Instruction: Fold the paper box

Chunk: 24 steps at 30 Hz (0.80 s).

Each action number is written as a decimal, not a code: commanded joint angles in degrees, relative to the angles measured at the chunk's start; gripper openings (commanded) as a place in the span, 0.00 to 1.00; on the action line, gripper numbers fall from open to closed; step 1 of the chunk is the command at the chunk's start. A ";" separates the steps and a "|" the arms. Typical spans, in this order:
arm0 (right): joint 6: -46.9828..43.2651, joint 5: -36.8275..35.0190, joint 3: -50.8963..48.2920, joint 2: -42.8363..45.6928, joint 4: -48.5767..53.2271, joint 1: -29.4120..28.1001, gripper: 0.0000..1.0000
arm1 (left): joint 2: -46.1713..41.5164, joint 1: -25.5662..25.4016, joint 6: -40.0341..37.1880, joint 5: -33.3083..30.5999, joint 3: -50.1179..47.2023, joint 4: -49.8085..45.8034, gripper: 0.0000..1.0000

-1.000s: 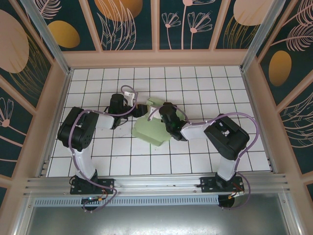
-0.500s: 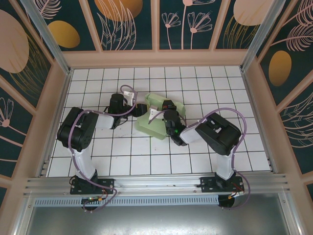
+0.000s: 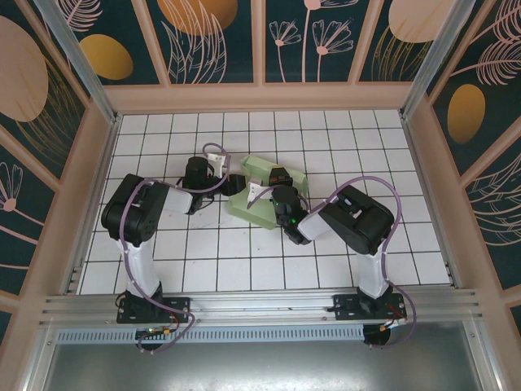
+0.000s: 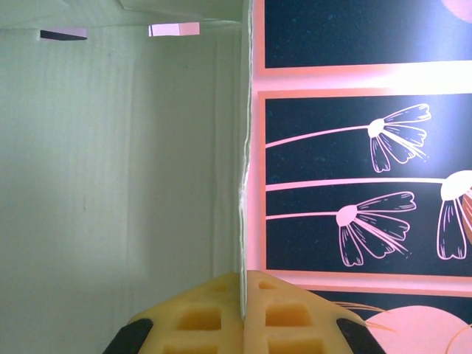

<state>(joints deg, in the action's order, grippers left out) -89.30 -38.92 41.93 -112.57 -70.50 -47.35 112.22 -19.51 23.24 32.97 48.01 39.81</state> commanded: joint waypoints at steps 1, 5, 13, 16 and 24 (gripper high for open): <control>0.96 1.12 -0.64 -0.31 -2.06 -0.11 0.00 | 1.19 -0.09 -1.97 0.97 2.27 -0.26 0.52; 1.89 2.11 -0.74 0.25 -0.05 -0.41 0.00 | 1.90 -0.10 -2.52 1.10 3.50 -0.89 0.53; 0.77 1.39 -0.36 -1.30 -1.21 -0.30 0.00 | 3.31 -0.09 -3.71 1.31 5.89 -2.55 0.52; 1.24 1.41 -0.23 -1.72 -1.14 -0.28 0.00 | 3.53 -0.09 -3.74 1.59 6.17 -2.55 0.51; 3.13 1.57 0.34 -1.73 1.00 -0.29 0.00 | 4.52 -0.37 -3.71 3.41 7.41 -1.96 0.44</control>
<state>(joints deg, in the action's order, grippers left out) -87.96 -37.89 41.85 -113.43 -70.04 -47.35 115.79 -19.53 20.56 34.68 53.56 36.58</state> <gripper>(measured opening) 0.043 0.447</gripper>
